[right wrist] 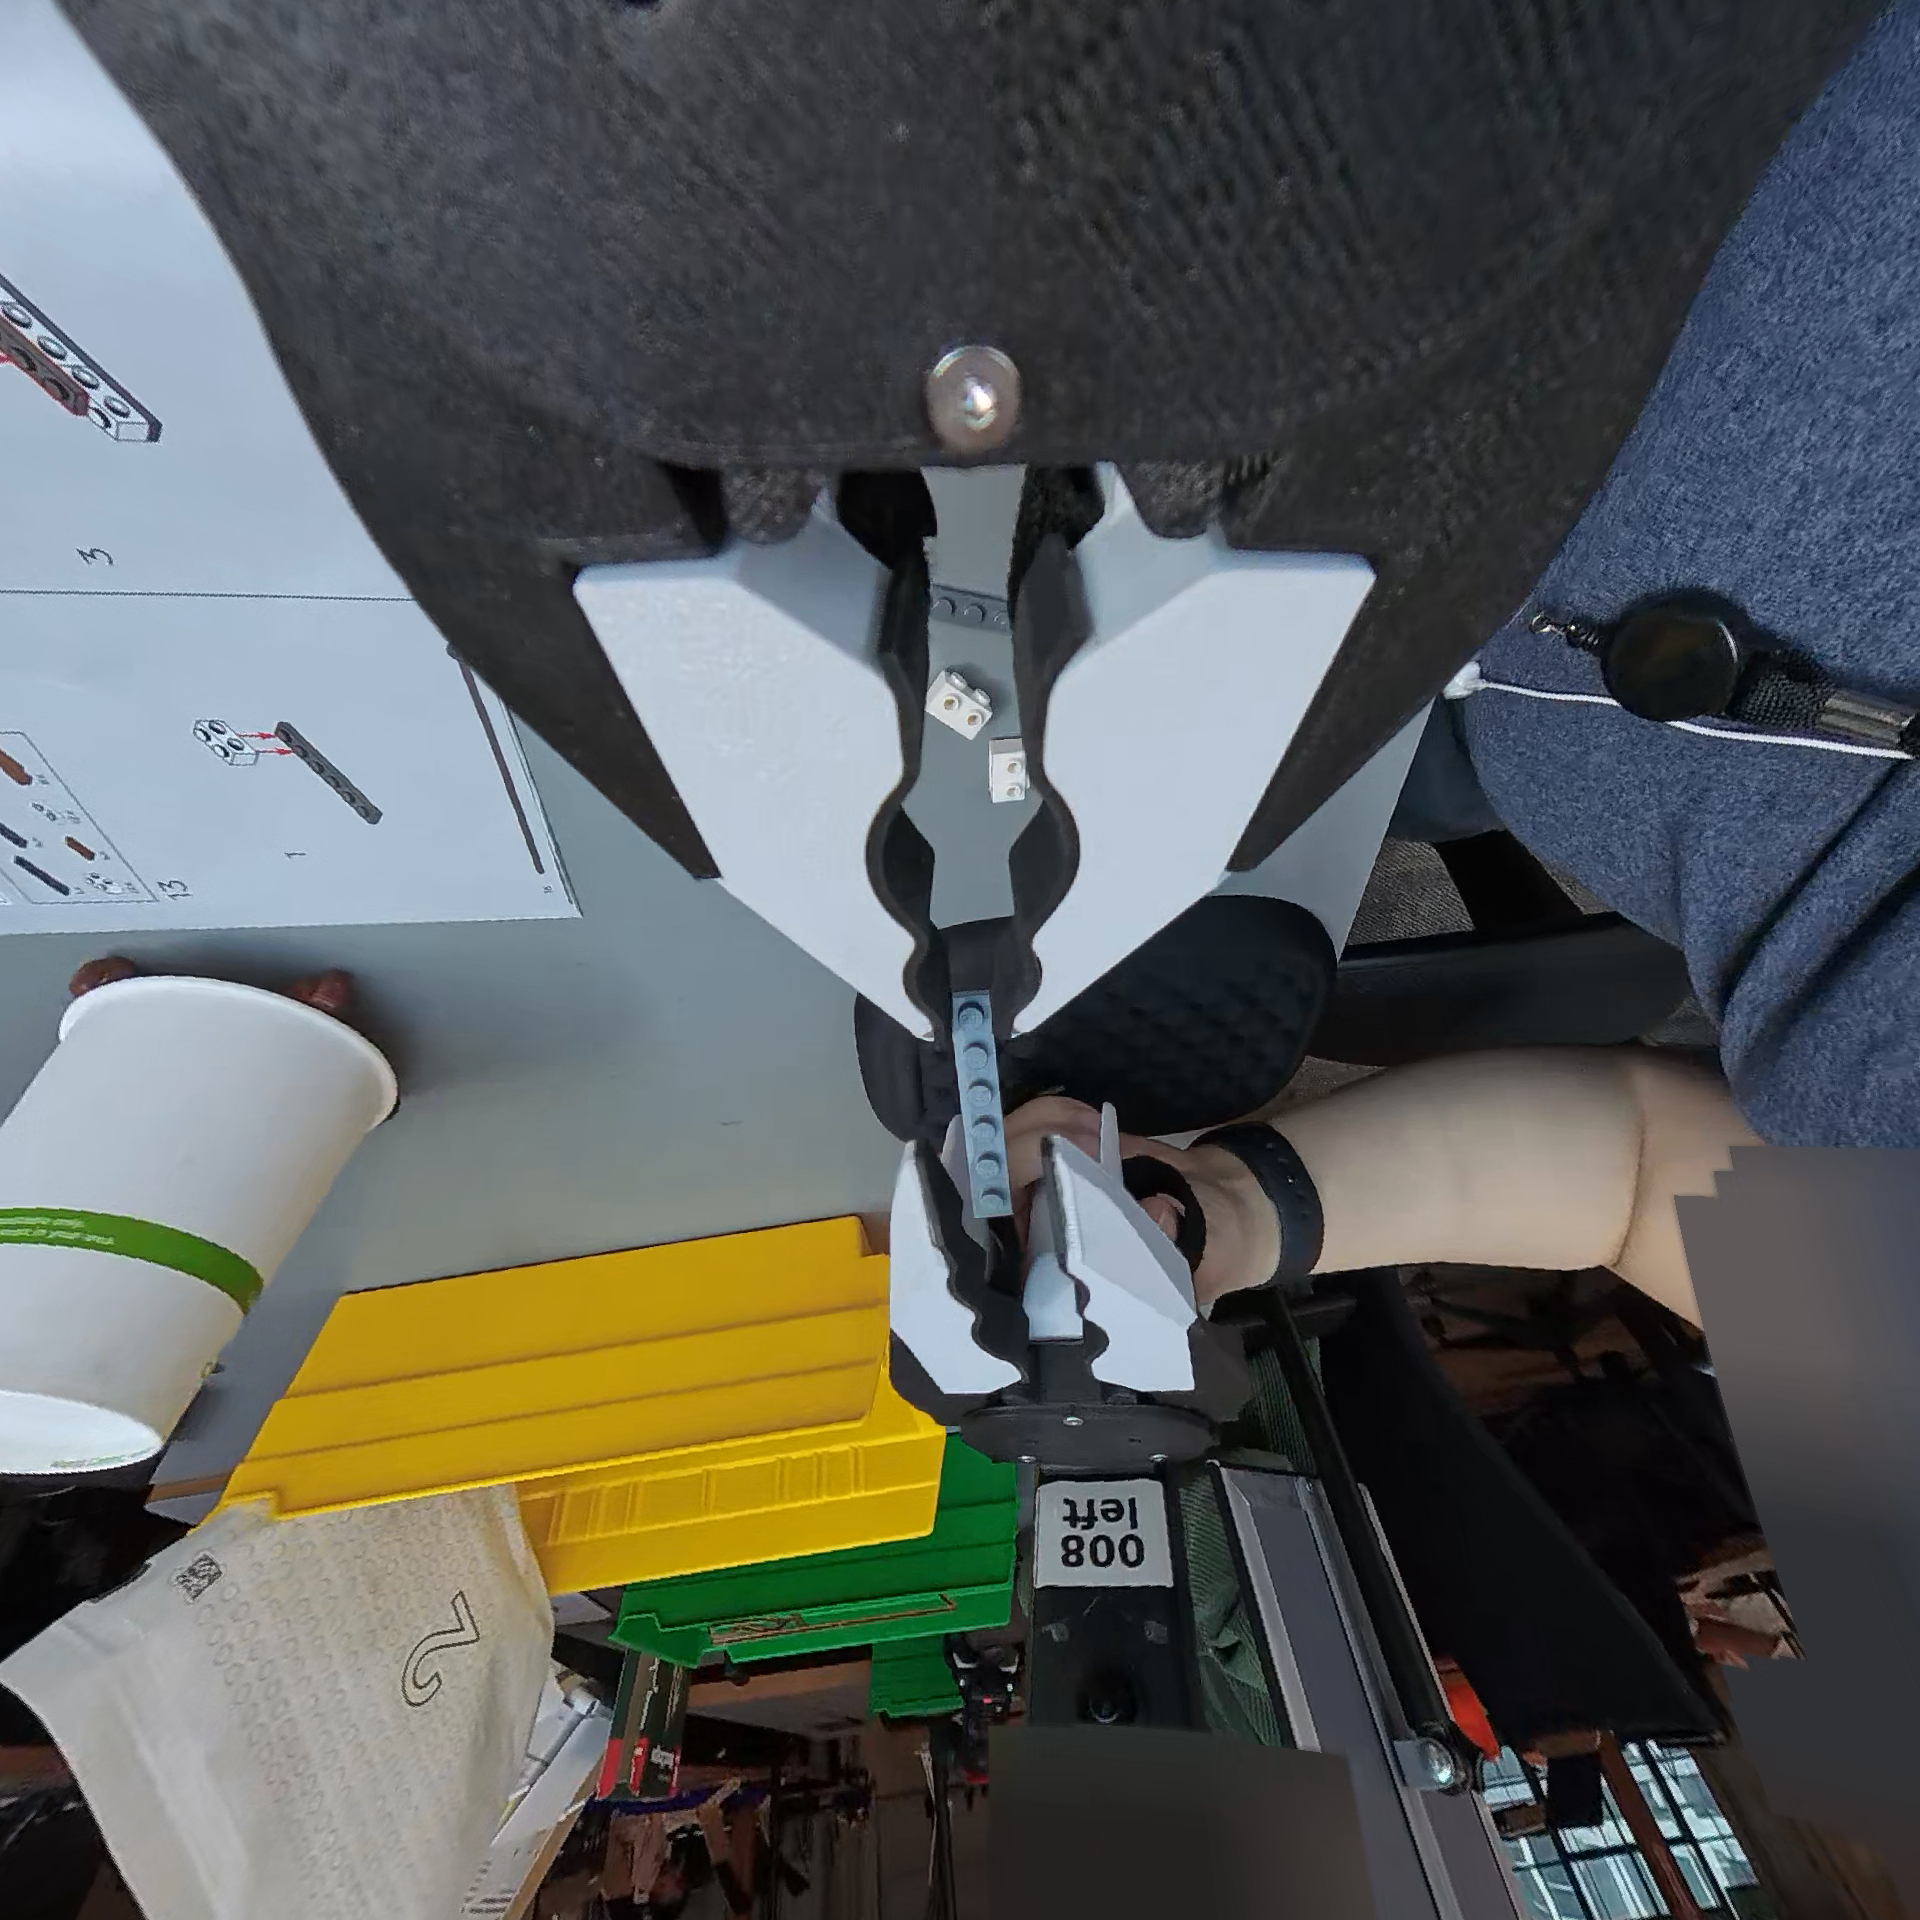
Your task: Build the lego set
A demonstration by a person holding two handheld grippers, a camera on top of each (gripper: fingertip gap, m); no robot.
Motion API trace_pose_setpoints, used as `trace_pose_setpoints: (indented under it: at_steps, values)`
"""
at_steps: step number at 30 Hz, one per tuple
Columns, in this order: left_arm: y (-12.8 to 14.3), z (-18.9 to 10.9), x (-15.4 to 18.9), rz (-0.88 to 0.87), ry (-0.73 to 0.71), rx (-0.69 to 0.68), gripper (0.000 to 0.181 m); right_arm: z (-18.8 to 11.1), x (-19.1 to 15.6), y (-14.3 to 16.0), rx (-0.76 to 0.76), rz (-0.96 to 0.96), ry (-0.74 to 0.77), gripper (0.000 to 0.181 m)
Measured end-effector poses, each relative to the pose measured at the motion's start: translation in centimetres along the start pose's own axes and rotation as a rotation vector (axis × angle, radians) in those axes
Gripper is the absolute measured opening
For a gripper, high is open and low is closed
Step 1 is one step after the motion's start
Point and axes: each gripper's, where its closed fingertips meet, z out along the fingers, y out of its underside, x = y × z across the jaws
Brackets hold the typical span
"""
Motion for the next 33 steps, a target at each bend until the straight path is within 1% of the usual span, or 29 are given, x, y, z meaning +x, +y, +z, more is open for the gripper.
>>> trace_pose_setpoints:
  at_steps: [2,7,9,12,14,15,16,17,18,20,21,22,23,24,26,28,33]
  values:
    - [-0.1,0.0,0.4,0.002,0.036,0.01,0.01,0.1,-0.3,0.0,0.003,-0.008,-0.013,0.007]
    - [1.2,-0.1,0.2,0.024,0.044,-0.076,0.01,0.4,-0.1,0.3,-0.026,-0.019,-0.016,0.006]
    - [1.4,-0.2,0.1,0.031,0.036,-0.088,0.005,0.6,0.0,0.3,-0.039,-0.031,-0.01,0.006]
    - [1.5,-0.4,0.1,0.034,0.03,-0.075,0.005,0.9,0.0,0.3,-0.045,-0.037,-0.013,0.007]
    - [1.2,-0.7,0.1,0.033,0.022,-0.039,0.007,1.2,-0.3,0.1,-0.03,-0.024,-0.03,0.007]
    - [1.0,-0.9,0.0,0.032,0.008,-0.017,0.015,1.4,-0.3,0.1,-0.029,-0.021,-0.031,0.007]
    - [0.8,-1.0,-0.1,0.031,-0.009,0.001,0.019,1.6,-0.4,0.1,-0.03,-0.024,-0.032,0.007]
    - [0.7,-1.2,0.0,0.034,-0.011,0.013,0.01,1.8,-0.5,0.1,-0.031,-0.029,-0.033,0.007]
    - [0.6,-1.3,0.3,0.04,-0.002,0.021,0.006,2.0,-0.6,0.0,-0.032,-0.033,-0.033,0.007]
    - [0.5,-1.6,0.4,0.047,-0.002,0.03,0.006,2.3,-0.8,-0.1,-0.032,-0.039,-0.035,0.007]
    - [0.5,-1.7,0.5,0.045,-0.002,0.025,0.009,2.4,-0.9,-0.2,-0.031,-0.039,-0.037,0.007]
    - [0.6,-1.8,0.5,0.041,-0.005,0.014,0.017,2.4,-0.9,-0.3,-0.031,-0.041,-0.037,0.007]
    - [0.7,-1.9,0.5,0.039,-0.009,0.0,0.018,2.5,-0.9,-0.3,-0.033,-0.045,-0.035,0.007]
    - [0.9,-2.0,0.5,0.041,-0.01,-0.016,0.017,2.5,-0.9,-0.4,-0.036,-0.05,-0.034,0.007]
    - [1.1,-2.2,0.6,0.063,-0.013,-0.032,0.006,2.6,-1.1,-0.5,-0.046,-0.059,-0.037,0.007]
    - [0.9,-2.3,0.8,0.09,-0.022,-0.022,0.006,2.8,-1.2,-0.5,-0.057,-0.067,-0.038,0.007]
    - [1.0,-2.3,1.0,0.069,-0.01,-0.01,0.006,3.2,-1.6,-0.8,-0.058,-0.079,-0.047,0.007]
